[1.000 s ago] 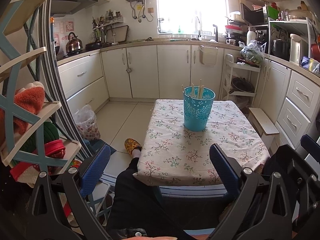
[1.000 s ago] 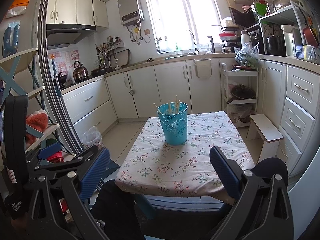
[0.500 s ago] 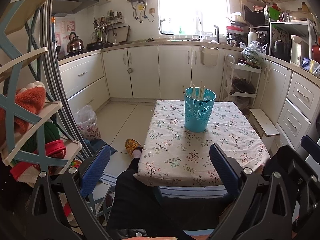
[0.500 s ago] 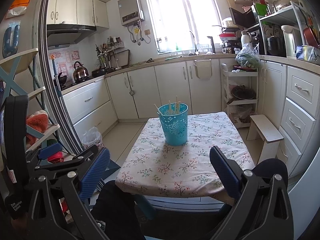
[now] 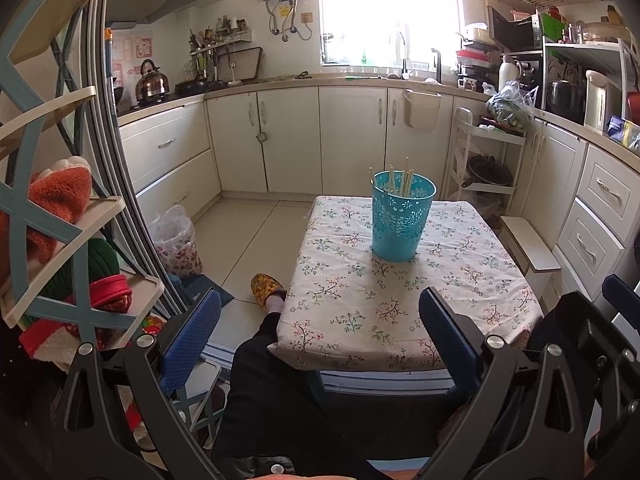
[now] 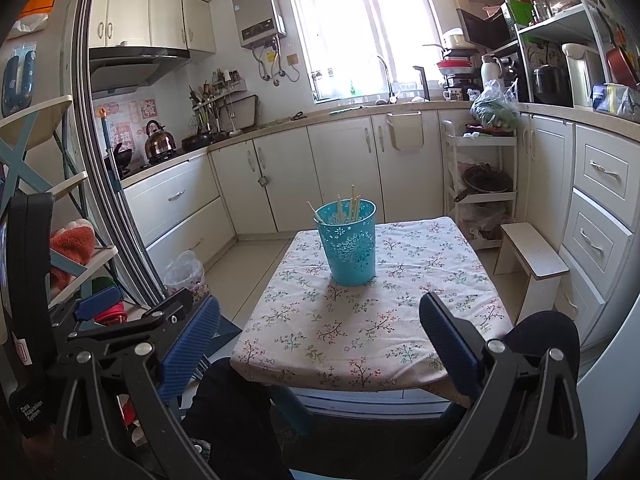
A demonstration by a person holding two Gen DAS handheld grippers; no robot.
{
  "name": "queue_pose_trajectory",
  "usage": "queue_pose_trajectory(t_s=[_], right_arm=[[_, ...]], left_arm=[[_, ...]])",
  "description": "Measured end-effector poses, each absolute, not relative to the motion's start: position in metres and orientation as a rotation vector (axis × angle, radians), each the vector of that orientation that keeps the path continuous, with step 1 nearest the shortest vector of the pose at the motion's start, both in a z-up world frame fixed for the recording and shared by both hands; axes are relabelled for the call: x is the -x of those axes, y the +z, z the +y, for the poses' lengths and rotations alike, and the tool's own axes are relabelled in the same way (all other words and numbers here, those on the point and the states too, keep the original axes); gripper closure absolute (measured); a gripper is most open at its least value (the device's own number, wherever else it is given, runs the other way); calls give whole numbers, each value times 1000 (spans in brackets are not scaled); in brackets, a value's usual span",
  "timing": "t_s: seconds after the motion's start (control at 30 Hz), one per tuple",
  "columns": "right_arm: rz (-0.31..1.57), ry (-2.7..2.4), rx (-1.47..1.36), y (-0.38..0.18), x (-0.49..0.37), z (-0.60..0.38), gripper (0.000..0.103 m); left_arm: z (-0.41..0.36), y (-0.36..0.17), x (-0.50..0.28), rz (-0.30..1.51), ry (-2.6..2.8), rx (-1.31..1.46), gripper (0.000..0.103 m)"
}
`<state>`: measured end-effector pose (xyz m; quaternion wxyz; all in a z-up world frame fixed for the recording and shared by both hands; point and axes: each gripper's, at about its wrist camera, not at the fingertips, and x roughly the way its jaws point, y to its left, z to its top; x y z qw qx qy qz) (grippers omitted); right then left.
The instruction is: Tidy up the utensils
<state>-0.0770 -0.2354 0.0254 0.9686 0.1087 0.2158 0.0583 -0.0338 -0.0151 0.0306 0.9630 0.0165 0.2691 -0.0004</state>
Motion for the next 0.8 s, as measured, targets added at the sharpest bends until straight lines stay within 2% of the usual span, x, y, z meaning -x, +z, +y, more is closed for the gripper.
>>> queue_pose_trajectory(t_s=[0.8], right_arm=[[438, 130, -223, 29, 81, -235, 7]], left_arm=[[-12, 20, 29, 581, -1, -14, 8]])
